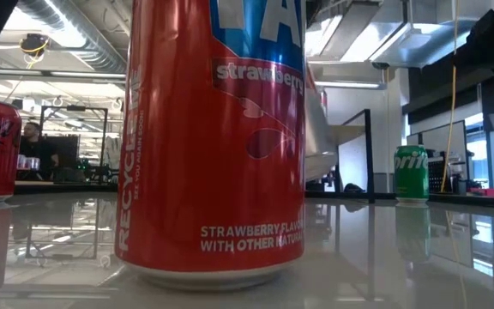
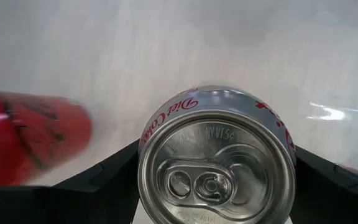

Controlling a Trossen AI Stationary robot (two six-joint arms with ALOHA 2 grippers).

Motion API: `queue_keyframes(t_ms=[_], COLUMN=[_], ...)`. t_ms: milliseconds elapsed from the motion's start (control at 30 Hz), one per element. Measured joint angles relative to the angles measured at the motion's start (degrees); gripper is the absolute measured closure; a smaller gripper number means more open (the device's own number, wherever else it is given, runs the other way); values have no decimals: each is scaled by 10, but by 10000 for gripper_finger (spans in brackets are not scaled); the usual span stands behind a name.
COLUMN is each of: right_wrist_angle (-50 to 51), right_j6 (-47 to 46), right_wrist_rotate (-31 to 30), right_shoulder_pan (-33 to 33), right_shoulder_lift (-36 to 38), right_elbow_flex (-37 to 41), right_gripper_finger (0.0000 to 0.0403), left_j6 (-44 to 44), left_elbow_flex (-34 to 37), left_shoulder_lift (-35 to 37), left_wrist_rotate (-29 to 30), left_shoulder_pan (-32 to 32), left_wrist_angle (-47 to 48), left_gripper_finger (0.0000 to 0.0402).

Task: Place canned beverage on shelf
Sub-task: Put the white soda can on the shelf aligned with the other white soda can

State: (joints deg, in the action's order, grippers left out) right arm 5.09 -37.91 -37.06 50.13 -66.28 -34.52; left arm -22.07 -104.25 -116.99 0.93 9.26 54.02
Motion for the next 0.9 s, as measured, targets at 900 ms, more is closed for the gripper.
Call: queue_keyframes(t_ms=[900], right_wrist_angle=[-9], right_j6=[9], right_wrist_rotate=[-15], right_shoulder_pan=[0], right_shoulder_lift=[-2], right_elbow_flex=[0], right_gripper_finger=[31], left_j6=[31], left_elbow_flex=[-1], left_shoulder_lift=[-38], left_wrist_rotate=[14], left_shoulder_pan=[6], left_wrist_angle=[9], left_gripper_finger=[69])
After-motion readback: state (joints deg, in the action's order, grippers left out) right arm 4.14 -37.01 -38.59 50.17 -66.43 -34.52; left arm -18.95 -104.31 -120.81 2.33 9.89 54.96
